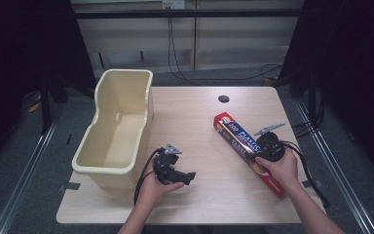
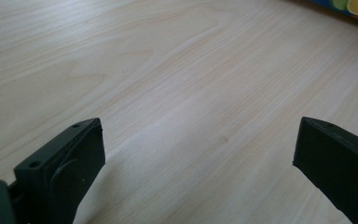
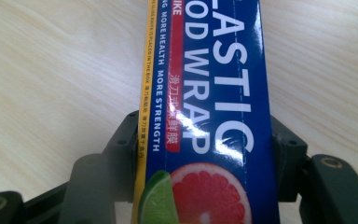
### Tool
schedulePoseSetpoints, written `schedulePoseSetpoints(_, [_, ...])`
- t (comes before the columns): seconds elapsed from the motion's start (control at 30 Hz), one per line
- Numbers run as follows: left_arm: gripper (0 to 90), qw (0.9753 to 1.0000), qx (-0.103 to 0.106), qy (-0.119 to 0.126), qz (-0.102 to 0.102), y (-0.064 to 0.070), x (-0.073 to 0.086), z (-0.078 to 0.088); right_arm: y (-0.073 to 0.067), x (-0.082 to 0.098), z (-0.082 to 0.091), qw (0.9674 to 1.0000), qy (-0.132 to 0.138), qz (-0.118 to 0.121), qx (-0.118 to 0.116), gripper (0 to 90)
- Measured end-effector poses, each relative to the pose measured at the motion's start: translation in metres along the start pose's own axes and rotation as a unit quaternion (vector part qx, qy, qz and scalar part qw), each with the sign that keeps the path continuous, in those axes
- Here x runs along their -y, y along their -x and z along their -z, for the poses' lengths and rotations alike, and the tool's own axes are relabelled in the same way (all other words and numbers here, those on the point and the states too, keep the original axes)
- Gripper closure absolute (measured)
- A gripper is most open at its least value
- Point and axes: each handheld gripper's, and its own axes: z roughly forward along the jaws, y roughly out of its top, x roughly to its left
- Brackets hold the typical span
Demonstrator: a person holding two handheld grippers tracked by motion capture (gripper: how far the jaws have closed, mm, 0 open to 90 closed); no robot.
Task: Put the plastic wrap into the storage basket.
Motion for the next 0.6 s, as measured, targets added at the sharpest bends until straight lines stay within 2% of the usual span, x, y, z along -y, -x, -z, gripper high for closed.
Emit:
schedulePoseSetpoints(0.07, [1.3, 0.9999, 0.01, -0.001, 0.0, 0.001, -0.003, 0.002, -0.001, -0.002, 0.005, 0.9994, 0.006, 0.028, -0.02, 42.0])
schedulePoseSetpoints(0.13, [1.3, 0.9998, 0.017, 0.003, -0.006, 0.003, -0.006, 0.003, -0.004, -0.002, 0.007, 0.9988, 0.006, 0.038, -0.031, 42.1])
schedulePoseSetpoints(0.2, [1.2, 0.9997, 0.023, 0.0, -0.011, 0.004, -0.009, 0.003, -0.005, -0.003, 0.009, 0.9974, 0.006, 0.059, -0.04, 42.0])
schedulePoseSetpoints(0.23, [1.1, 0.9996, 0.022, -0.003, -0.016, 0.005, -0.011, 0.004, -0.006, -0.003, 0.009, 0.9964, 0.004, 0.07, -0.047, 42.0])
schedulePoseSetpoints(0.4, [1.2, 0.9979, 0.047, -0.002, -0.046, 0.01, -0.028, 0.013, -0.007, -0.004, 0.012, 0.9906, -0.002, 0.112, -0.079, 42.0])
schedulePoseSetpoints(0.43, [1.5, 0.9979, 0.045, 0.003, -0.047, 0.011, -0.031, 0.014, -0.007, -0.005, 0.013, 0.9887, -0.003, 0.122, -0.087, 42.0])
schedulePoseSetpoints(0.5, [1.8, 0.9972, 0.051, 0.004, -0.054, 0.011, -0.039, 0.016, -0.008, -0.007, 0.016, 0.9873, -0.007, 0.126, -0.096, 42.0])
schedulePoseSetpoints(0.57, [2.1, 0.9967, 0.044, 0.002, -0.068, 0.013, -0.049, 0.019, -0.009, -0.008, 0.02, 0.9854, -0.005, 0.13, -0.11, 42.0])
schedulePoseSetpoints(0.6, [2.4, 0.9965, 0.042, -0.003, -0.072, 0.013, -0.052, 0.02, -0.008, -0.009, 0.021, 0.9831, -0.004, 0.141, -0.117, 41.9])
